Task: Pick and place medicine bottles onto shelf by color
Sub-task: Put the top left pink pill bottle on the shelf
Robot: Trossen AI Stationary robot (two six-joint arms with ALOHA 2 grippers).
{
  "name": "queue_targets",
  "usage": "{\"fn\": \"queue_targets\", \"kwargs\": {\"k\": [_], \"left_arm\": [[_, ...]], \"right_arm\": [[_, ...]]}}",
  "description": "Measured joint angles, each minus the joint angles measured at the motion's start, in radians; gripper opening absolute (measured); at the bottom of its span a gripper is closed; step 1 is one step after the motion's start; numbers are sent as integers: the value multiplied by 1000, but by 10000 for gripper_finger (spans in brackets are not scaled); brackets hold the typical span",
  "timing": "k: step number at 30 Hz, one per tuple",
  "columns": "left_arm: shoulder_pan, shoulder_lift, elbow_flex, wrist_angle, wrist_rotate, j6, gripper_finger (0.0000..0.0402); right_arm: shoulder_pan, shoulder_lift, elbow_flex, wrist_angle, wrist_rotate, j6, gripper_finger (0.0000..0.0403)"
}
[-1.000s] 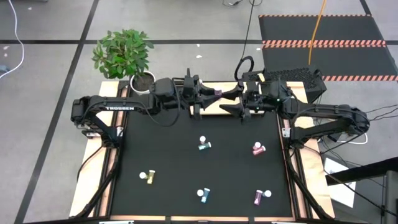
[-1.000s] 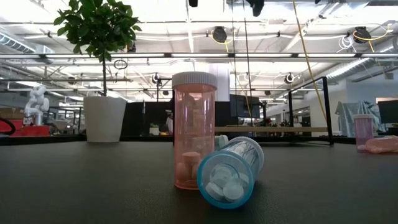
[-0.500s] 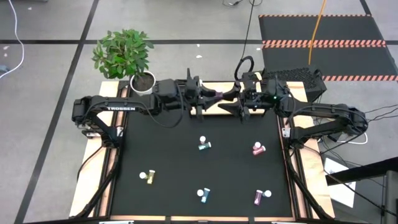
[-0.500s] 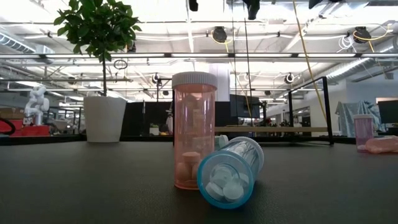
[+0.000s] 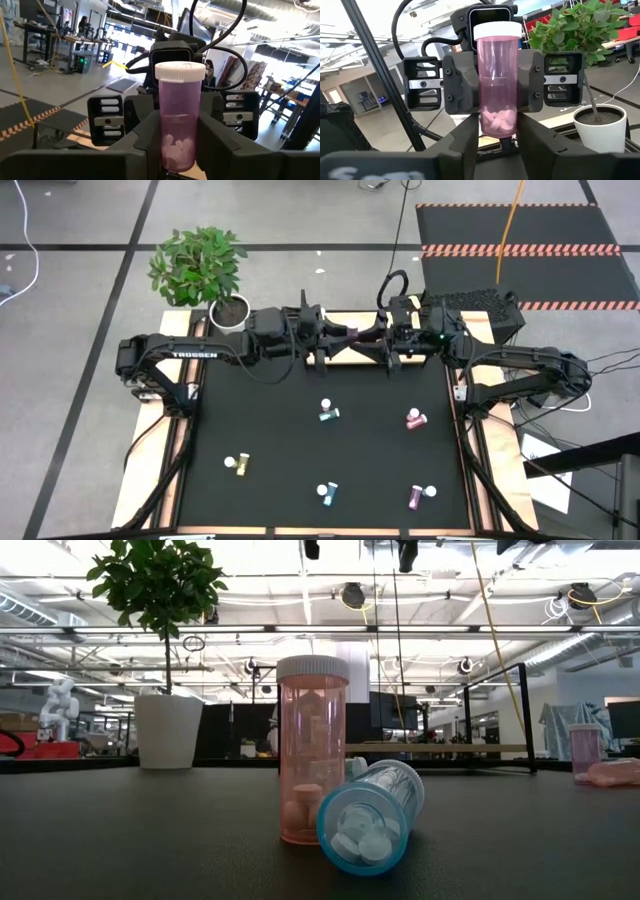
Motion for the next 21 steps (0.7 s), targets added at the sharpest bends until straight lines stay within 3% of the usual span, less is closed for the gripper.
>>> {"fn": "queue_targets", "kwargs": {"k": [6, 16, 21], "left_arm": [[0, 0, 0, -12, -1, -16, 149], [4, -7, 0, -8, -3, -34, 223], [18, -23, -1, -12, -14, -6, 240]], "right_arm": [[0, 0, 0, -3, 0, -2, 94], [1, -1, 0, -58, 52, -4, 104], [1, -2, 0, -109, 52, -25, 102]]}}
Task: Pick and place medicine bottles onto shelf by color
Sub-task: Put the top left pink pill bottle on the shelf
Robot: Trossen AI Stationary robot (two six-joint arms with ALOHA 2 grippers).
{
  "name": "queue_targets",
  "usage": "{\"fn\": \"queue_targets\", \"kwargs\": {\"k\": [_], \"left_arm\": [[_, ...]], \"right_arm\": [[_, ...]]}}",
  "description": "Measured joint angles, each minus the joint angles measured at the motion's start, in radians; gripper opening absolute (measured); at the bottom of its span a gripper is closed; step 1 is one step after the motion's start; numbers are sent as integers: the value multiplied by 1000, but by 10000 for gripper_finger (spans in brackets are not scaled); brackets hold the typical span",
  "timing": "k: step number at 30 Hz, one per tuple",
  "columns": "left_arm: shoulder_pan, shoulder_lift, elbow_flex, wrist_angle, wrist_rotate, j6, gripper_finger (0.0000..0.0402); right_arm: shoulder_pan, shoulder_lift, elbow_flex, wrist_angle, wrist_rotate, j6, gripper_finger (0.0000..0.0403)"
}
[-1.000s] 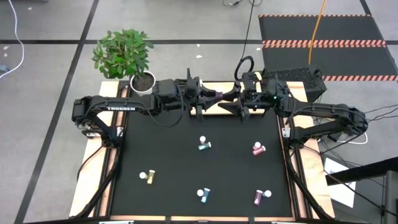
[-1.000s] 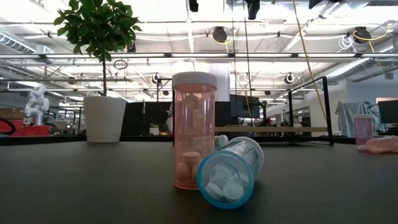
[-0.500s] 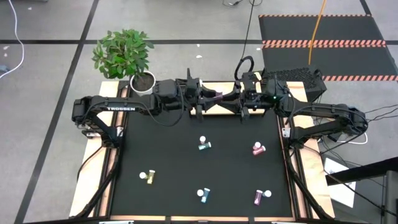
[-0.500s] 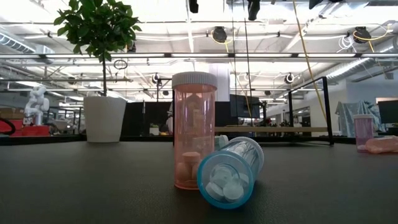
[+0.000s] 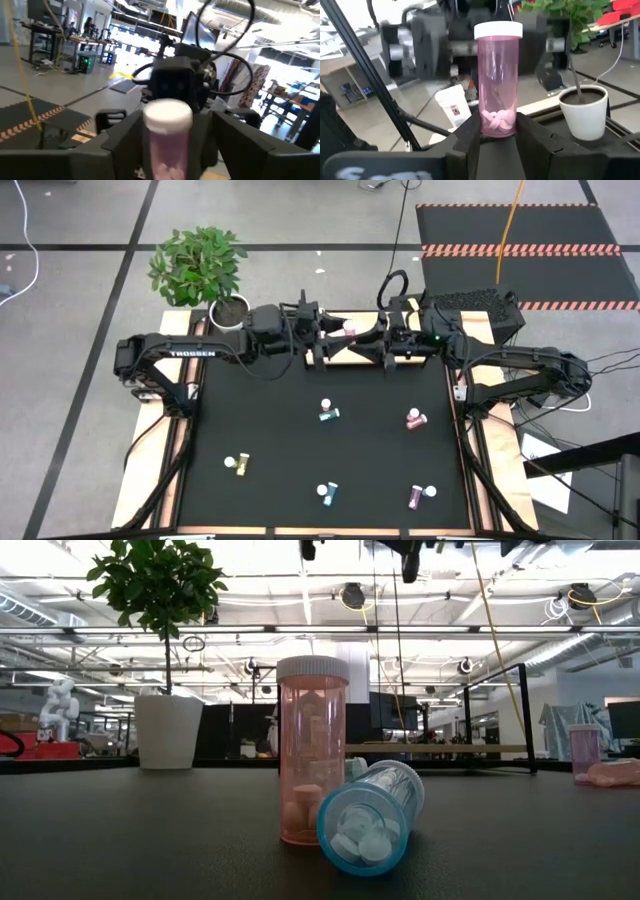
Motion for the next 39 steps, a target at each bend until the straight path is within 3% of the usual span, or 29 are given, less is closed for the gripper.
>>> {"fn": "queue_targets", "kwargs": {"k": [9, 12, 15, 18, 28, 34, 39], "left_arm": [[0, -25, 4, -50, -29, -4, 210], [0, -27, 86, -257, -16, -9, 191], [4, -24, 246, -587, -21, 104, 181], [21, 2, 368, -787, -31, 177, 180], [68, 124, 562, -912, 129, 191, 180], [70, 239, 774, -1118, 151, 220, 212], [71, 265, 827, -1193, 148, 303, 265]], "right_arm": [[0, -11, 0, -59, 1, -51, 104], [0, -10, 0, -76, -2, -65, 104], [0, -10, 0, -94, -2, -96, 104], [0, -10, 0, -106, -2, -111, 104], [0, -10, 0, -127, -29, -135, 105], [0, -10, 0, -155, -29, -133, 105], [0, -11, -2, -164, -29, -132, 105]]}}
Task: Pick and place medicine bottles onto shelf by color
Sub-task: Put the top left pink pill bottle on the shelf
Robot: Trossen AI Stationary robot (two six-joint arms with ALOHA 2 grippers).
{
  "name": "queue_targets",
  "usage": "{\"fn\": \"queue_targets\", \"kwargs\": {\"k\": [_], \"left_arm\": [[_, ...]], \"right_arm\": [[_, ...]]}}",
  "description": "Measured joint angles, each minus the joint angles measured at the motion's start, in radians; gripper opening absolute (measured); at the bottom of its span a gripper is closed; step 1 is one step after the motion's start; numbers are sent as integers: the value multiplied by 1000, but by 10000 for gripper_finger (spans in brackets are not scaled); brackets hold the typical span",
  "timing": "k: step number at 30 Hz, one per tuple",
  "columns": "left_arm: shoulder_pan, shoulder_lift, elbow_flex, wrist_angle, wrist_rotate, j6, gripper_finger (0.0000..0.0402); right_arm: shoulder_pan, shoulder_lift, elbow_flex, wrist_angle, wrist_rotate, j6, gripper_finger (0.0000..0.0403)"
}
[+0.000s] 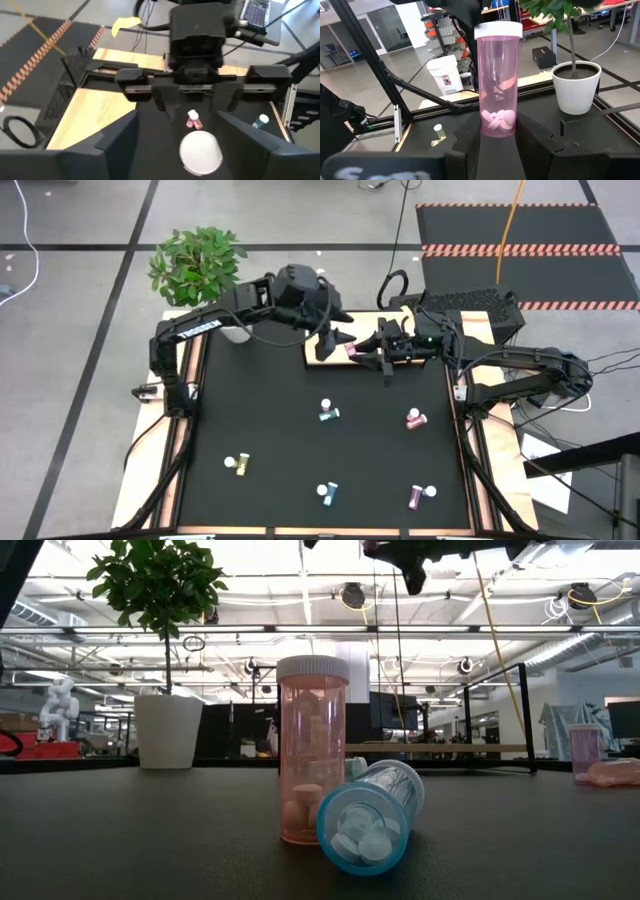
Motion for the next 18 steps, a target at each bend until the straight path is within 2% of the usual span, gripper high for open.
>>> {"fn": "queue_targets", "kwargs": {"k": [5, 18], "left_arm": [[7, -22, 6, -22, 48, 16, 283], [7, -18, 5, -89, 50, 10, 251]], "right_arm": [[0, -2, 1, -2, 1, 2, 105], [-18, -2, 1, -2, 2, 3, 105]]}}
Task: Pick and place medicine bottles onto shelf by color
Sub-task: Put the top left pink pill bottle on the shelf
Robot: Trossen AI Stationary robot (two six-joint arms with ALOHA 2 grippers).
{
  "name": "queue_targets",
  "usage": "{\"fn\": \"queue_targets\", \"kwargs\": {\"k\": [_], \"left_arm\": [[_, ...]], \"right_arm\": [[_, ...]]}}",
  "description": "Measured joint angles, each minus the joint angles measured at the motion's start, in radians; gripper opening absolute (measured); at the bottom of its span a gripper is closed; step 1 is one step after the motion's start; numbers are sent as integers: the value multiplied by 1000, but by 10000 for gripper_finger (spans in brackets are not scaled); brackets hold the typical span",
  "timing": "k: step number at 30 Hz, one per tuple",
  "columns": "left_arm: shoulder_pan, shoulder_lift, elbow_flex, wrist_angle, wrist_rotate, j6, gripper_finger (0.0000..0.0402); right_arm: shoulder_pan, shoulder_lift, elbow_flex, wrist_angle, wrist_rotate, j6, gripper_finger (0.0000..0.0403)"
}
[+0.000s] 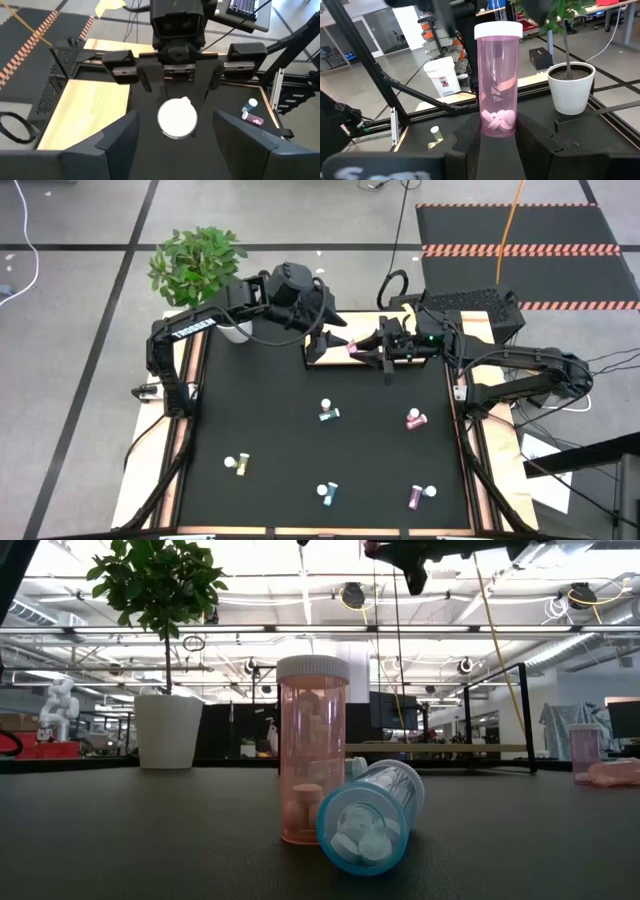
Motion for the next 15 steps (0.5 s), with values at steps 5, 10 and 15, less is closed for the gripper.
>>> {"fn": "queue_targets", "kwargs": {"k": [5, 10, 15], "left_arm": [[0, 0, 0, 5, 7, 1, 251], [0, 14, 0, 59, 20, 3, 251], [0, 36, -1, 55, 21, 19, 250]], "right_arm": [[-16, 0, 0, 0, -1, 22, 105], [-17, 0, 0, 1, -2, 22, 105], [-17, 0, 0, 1, -2, 22, 105]]}}
